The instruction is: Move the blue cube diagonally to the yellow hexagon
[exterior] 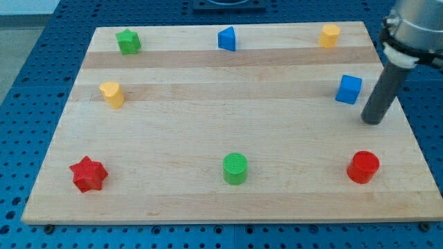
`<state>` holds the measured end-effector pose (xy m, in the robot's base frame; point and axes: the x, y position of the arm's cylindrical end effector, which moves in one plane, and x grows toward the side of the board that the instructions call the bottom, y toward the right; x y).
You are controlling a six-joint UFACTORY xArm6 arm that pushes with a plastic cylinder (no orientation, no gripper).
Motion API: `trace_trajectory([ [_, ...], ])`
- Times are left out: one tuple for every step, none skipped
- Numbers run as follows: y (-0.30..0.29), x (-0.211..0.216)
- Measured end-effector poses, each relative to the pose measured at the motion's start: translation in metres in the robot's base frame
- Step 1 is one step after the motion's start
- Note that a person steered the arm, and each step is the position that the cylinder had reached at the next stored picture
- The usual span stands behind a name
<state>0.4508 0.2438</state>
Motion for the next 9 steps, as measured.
trace_trajectory([
  [0.012,-0.021],
  [0.009,-0.044],
  [-0.021,-0.054],
  [-0.068,-0.054],
  [-0.118,-0.054],
  [-0.164,-0.054],
  [-0.186,-0.054],
  [-0.192,-0.035],
  [-0.227,-0.02],
])
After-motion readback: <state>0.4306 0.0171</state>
